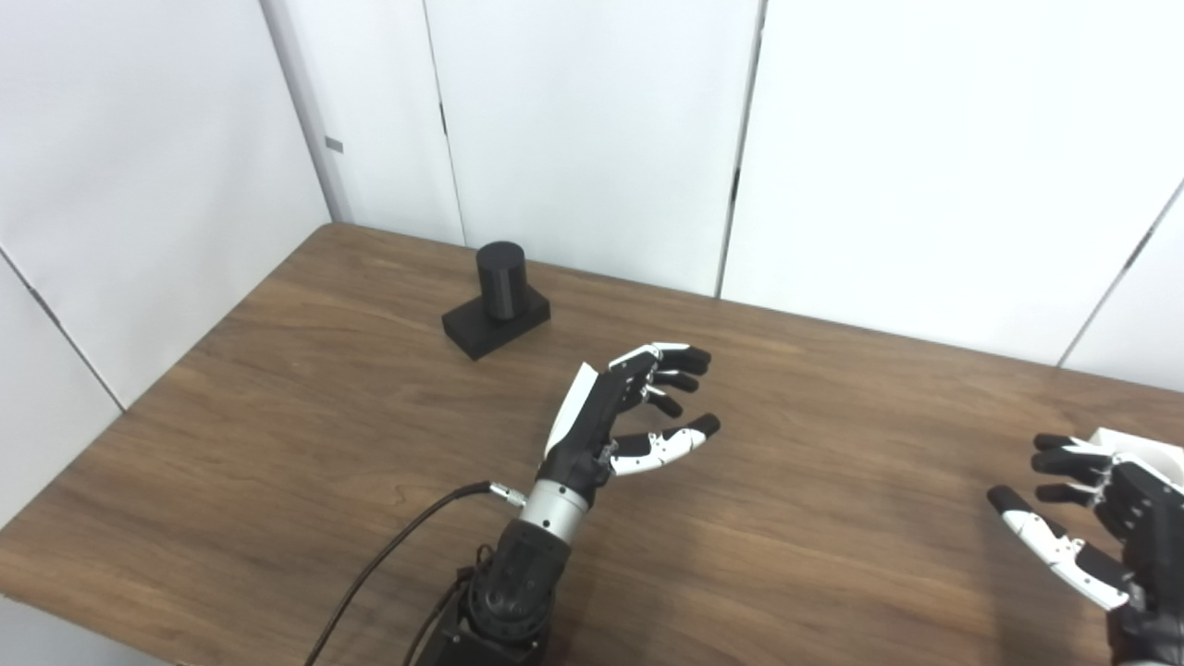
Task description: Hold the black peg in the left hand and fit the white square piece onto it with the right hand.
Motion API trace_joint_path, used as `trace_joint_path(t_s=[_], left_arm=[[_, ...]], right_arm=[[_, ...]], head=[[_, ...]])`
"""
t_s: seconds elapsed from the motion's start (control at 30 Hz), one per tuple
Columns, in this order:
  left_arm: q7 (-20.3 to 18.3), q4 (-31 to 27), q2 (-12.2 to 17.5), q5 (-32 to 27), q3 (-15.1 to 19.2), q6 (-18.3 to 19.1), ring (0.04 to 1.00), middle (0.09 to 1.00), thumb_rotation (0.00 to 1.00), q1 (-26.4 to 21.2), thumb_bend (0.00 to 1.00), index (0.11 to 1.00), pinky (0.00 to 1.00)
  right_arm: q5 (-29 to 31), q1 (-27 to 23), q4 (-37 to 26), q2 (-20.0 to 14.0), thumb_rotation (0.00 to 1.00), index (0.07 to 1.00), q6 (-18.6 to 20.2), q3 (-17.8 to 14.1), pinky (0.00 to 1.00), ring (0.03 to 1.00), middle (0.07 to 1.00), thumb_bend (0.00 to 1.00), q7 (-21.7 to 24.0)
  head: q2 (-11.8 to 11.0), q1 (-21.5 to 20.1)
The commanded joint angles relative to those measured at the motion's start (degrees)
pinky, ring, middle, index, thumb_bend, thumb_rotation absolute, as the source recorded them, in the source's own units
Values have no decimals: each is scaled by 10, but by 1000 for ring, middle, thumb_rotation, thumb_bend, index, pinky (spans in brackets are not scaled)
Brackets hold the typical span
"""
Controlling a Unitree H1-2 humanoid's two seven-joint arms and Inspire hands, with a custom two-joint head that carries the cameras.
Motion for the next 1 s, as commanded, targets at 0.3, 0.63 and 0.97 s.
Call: trace_joint_path(t_s=[0.3,0.63,0.97], left_arm=[[-7,-50,73,45,28,47,719,753,244,-55,728,729,620],[-4,-54,130,51,63,100,712,755,231,-95,781,713,594],[12,-57,168,99,84,166,822,800,228,-144,747,733,774]], right_arm=[[10,-13,-27,1,116,491,0,-1,514,614,664,493,5],[7,-13,-30,3,117,491,9,-2,517,608,668,493,6],[5,-13,-34,5,116,491,11,-3,500,597,659,493,6]], head=[[1,5],[0,6],[0,3]])
